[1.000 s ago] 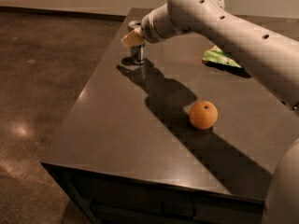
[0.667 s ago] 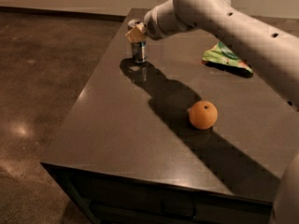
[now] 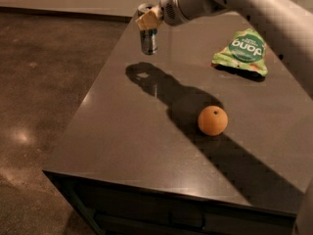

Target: Pick redbull can

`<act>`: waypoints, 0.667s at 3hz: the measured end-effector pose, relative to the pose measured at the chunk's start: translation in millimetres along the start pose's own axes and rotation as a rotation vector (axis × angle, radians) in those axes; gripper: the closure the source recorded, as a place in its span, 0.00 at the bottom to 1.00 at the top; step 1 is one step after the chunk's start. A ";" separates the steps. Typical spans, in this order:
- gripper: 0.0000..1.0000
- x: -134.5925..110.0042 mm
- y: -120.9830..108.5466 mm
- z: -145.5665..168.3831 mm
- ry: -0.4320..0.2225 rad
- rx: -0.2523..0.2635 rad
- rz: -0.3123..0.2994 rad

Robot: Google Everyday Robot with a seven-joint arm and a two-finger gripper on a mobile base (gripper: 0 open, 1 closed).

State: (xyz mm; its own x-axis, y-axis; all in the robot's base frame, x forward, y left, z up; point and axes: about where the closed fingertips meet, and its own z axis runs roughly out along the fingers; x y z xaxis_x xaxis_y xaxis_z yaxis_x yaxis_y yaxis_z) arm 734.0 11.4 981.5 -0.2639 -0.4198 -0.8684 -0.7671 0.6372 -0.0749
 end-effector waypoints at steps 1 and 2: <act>1.00 -14.8 0.1 -17.5 0.003 -0.046 -0.027; 1.00 -26.7 4.3 -29.8 0.011 -0.097 -0.063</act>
Offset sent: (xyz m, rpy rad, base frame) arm -0.0221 -0.0128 0.0620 -0.0368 0.0066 0.1826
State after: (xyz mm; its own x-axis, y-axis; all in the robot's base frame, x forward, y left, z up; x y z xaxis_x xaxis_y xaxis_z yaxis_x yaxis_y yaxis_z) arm 720.3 6.0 1019.0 -0.2195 -0.4640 -0.8582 -0.8353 0.5438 -0.0804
